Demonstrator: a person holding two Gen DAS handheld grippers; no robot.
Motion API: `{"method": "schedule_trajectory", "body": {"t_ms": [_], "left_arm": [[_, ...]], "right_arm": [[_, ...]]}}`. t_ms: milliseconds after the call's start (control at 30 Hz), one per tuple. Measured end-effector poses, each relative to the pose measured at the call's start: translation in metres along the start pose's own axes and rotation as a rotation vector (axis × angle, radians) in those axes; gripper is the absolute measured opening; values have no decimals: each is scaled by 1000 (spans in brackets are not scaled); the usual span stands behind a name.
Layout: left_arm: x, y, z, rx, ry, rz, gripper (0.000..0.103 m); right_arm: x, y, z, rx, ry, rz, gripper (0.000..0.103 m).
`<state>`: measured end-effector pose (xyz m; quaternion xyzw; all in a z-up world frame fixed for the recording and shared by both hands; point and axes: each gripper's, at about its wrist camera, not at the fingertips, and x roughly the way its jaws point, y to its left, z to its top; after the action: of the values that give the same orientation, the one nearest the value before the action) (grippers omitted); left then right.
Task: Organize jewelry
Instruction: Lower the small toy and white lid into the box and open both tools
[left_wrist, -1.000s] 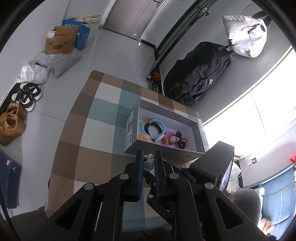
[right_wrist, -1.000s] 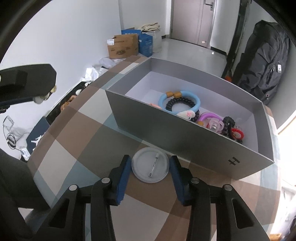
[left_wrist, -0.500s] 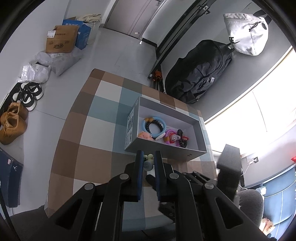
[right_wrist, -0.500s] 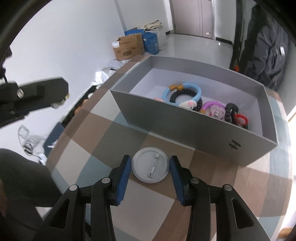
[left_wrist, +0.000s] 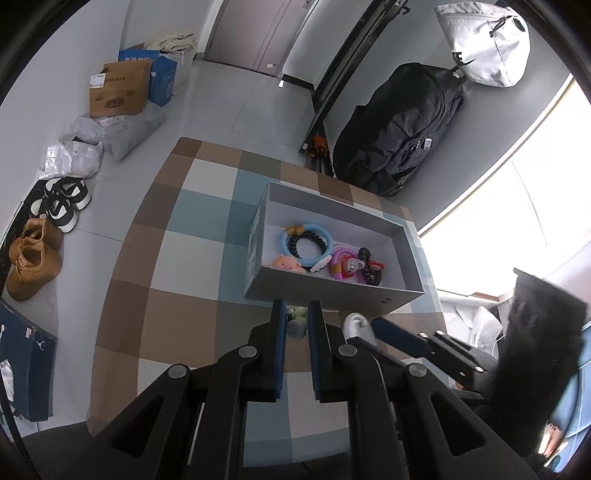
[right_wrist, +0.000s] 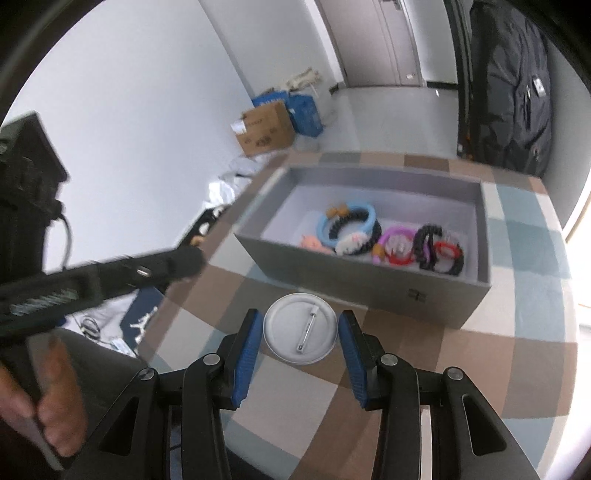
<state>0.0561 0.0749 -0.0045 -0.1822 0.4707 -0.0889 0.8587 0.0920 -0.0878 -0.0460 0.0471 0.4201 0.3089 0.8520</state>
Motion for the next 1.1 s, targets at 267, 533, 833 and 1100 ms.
{"method": "schedule_trajectory", "body": {"t_ms": [267,533,833,1100], "left_arm": [[6,-16,7,18,-21,17,7],[11,-25,16,2,-32,-6,7],[24,-38,31,-3,-30,-15,7],[40,-41,44,-22,-13,-24,7]], "right_arm": [[-19,-6,10,10,-59,24,42],[-30,-19,20,38,-91,37,42],[-32,-32,30,58,-106,37,42],[-24,-46,44,86,-106,17,42]]}}
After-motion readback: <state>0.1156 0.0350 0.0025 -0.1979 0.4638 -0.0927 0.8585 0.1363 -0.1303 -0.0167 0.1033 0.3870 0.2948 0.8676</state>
